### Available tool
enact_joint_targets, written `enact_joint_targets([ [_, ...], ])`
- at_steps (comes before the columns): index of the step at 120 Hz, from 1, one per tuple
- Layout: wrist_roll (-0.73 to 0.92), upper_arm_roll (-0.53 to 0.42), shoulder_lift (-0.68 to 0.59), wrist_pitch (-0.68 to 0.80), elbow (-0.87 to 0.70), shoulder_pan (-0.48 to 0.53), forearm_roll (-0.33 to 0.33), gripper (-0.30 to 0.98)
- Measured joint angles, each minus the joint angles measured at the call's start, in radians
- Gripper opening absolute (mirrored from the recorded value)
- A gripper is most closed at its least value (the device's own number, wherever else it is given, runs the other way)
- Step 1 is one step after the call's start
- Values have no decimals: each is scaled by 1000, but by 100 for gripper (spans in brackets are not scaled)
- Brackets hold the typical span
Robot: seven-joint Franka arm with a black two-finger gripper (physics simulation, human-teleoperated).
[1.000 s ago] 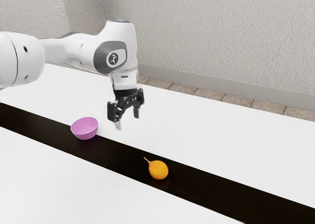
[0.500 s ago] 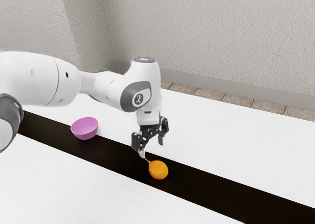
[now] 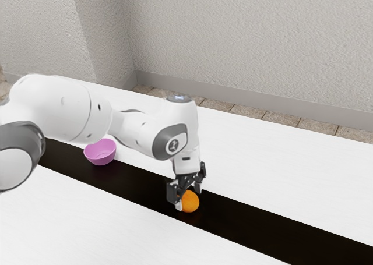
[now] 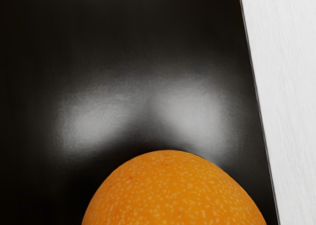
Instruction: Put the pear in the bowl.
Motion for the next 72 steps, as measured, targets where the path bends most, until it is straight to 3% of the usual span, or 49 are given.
enact_joint_targets([
  [32, -48, 3, 32, 60, -1, -8, -1, 67],
  [56, -79, 4, 17, 75, -14, -9, 5, 36],
  [72, -98, 5, -140, 86, -132, -3, 12, 24],
])
